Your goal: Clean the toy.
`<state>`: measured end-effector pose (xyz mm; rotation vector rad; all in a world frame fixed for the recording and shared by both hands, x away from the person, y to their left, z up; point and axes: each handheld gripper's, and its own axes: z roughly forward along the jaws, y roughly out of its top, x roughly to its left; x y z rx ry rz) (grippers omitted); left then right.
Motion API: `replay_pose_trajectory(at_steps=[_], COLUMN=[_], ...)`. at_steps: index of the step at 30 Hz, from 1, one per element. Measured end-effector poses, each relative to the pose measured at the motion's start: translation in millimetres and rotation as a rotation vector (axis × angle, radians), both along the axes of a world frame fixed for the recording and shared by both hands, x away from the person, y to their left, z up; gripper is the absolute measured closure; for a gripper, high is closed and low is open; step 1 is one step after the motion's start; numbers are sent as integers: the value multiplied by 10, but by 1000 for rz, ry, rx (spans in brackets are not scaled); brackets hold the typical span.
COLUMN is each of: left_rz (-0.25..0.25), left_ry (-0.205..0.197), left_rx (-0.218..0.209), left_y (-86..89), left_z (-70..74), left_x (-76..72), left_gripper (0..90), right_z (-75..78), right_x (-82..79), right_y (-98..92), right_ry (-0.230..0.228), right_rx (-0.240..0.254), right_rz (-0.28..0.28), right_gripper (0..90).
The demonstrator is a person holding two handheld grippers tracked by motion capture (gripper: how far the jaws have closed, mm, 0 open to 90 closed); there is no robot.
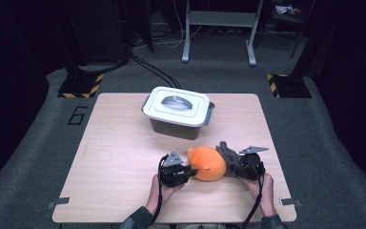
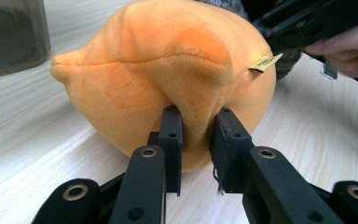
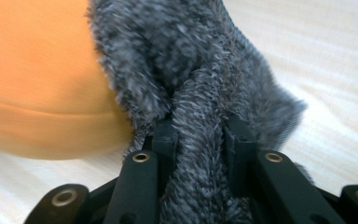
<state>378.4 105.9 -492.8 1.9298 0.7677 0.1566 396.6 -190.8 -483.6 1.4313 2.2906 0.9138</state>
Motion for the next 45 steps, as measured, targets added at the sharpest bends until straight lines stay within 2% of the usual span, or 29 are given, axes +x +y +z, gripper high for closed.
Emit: replay_pose_trajectory(at_steps=[4,6,9,13,14,15,17,22,25,27,29,33,34,35,40,43,45], left_rz=[1,2,1,0,1,1,1,0,1,3,-7,-20,-14,-18,-14,-7,6], left_ry=[4,3,3,0,-1,-1,-2,-3,-5,-9,-17,-36,-46,-45,-75,-98,-115], left_rx=[0,0,3,0,3,3,2,3,5,6,8,10,20,28,60,85,95], left_y=[9,11,18,17,15,11,11,15,20,32,50,85,86,85,45,-8,-38], left_z=[-3,-2,-6,-9,-6,-6,-6,-7,-8,-14,-23,-48,-54,-57,-80,-86,-95], left_x=[-2,-1,1,-1,-1,-2,-1,4,5,8,13,13,8,-2,-29,-27,-35], left_gripper=[752,752,752,752,752,751,751,750,748,741,719,583,554,525,436,431,484], right_z=[-144,-124,-23,204,257,322,431,591,563,519,498,503,501,504,491,483,480], right_x=[55,41,-8,-132,-153,-194,-252,-335,-296,-255,-231,-198,-184,-184,-147,-137,-135], right_y=[-16,-27,-71,-133,-152,-137,-106,127,280,348,384,387,382,402,385,401,402], right_ry=[31,28,-4,-48,-79,-84,-116,-148,-140,-130,-126,-114,-124,-108,-116,-111,-110], right_rx=[-11,-9,-11,14,5,19,27,36,13,-11,-14,-4,-18,-7,-12,-2,-4], right_rz=[-5,-10,-21,-30,-6,-11,14,94,138,144,135,128,136,112,121,112,113], right_gripper=[705,706,707,707,706,706,706,705,704,705,705,705,705,705,705,705,705])
